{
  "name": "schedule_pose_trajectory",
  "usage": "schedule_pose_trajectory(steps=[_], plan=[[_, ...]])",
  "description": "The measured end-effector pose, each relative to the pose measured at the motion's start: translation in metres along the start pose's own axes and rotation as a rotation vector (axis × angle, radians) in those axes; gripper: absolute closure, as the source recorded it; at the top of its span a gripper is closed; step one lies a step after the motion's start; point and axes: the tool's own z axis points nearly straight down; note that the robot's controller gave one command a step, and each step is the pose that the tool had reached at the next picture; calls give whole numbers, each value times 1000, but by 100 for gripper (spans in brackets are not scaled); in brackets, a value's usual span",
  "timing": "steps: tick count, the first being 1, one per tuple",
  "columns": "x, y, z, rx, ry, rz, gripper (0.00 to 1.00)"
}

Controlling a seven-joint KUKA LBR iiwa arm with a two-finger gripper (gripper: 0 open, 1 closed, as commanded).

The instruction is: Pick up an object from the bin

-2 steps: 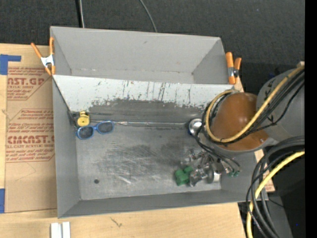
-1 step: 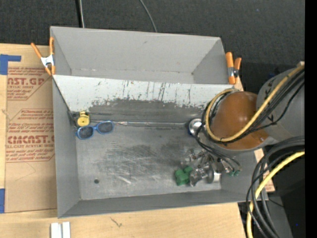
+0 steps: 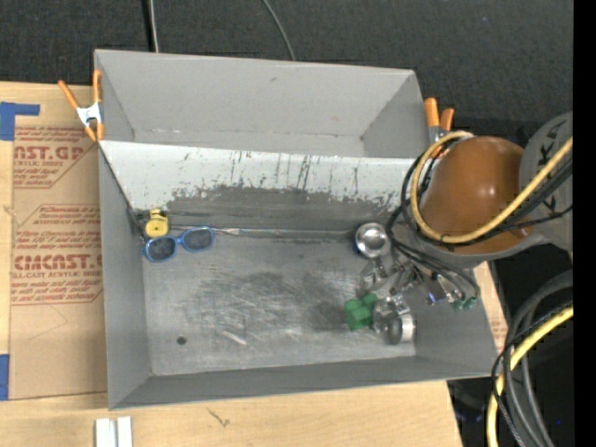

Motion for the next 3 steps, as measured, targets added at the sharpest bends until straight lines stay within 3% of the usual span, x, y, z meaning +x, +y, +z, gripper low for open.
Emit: schedule_pose_trajectory(steps=[3], plan=[[-1,1,-16,-3,6,0,100]])
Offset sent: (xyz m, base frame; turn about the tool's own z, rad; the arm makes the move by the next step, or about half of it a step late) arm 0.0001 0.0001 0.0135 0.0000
